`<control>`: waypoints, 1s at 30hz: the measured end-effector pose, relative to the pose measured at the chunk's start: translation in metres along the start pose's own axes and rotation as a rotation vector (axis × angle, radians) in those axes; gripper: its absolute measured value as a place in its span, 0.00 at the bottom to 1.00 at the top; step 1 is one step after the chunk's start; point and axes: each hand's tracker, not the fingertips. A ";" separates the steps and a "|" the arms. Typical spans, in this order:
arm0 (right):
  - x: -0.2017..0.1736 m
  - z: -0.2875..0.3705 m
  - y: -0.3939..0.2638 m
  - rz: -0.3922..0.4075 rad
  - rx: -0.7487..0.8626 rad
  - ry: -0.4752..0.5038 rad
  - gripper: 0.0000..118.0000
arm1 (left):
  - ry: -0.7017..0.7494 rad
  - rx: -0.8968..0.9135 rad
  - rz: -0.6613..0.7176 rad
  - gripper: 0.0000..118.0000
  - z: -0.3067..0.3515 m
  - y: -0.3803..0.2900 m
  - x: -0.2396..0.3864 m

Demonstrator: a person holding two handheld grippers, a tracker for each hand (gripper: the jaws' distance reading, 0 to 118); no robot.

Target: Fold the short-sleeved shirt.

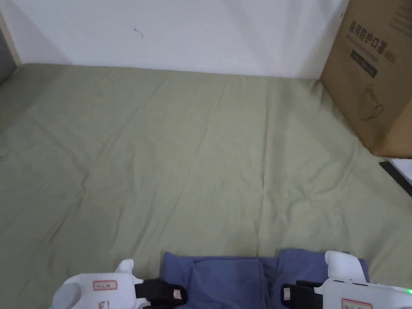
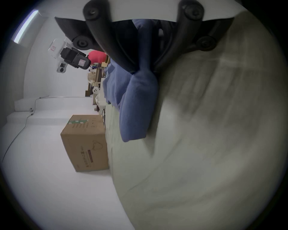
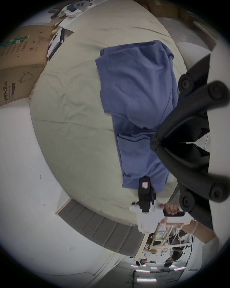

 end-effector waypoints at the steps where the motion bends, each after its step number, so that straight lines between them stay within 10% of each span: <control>1: -0.001 0.002 0.000 0.006 0.005 -0.002 0.00 | -0.113 0.010 0.025 0.04 0.006 0.001 -0.005; 17: 0.004 0.011 -0.006 -0.011 0.029 0.039 0.00 | 0.209 0.232 0.017 0.04 0.167 -0.009 -0.007; 30: 0.030 0.037 -0.005 -0.059 0.082 0.102 0.00 | 0.254 0.240 -0.179 0.04 0.137 -0.049 0.159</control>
